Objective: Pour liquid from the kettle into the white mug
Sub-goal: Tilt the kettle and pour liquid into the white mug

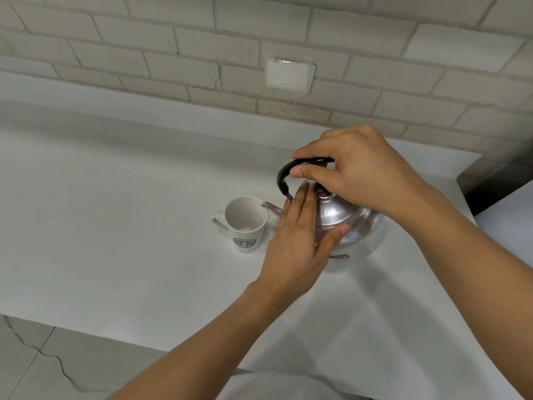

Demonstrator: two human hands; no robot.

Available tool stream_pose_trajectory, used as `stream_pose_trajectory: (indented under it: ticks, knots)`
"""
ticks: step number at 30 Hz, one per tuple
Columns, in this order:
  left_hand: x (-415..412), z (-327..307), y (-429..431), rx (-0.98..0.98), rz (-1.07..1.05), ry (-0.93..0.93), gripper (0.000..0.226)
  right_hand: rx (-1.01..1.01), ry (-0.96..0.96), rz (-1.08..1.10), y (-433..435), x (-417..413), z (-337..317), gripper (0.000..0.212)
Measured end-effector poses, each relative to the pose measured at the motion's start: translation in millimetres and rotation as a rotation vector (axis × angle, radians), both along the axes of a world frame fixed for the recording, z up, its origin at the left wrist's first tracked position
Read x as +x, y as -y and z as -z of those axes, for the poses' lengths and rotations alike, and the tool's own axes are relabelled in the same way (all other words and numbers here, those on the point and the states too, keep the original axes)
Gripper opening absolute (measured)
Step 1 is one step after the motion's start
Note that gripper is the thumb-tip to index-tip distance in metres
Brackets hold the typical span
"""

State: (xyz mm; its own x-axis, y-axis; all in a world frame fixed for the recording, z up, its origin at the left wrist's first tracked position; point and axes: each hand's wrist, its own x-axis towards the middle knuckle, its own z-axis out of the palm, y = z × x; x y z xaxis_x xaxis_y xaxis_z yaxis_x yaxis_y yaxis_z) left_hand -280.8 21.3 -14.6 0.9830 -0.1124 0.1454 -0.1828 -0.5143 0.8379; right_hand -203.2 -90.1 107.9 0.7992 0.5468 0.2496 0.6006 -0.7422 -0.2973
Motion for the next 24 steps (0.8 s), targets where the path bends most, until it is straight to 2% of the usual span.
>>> stream_pose_trajectory:
  ticks: [13,24]
  knots:
    - [-2.7,3.9,2.4,-0.277,-0.055,0.085,0.063,-0.225,0.089,-0.075,-29.4,1.6,-12.0,0.034]
    - [-2.6,-5.8,6.8,-0.363,-0.106,0.104,0.059,-0.329,0.132,-0.102,-43.8,6.7,-24.2,0.032]
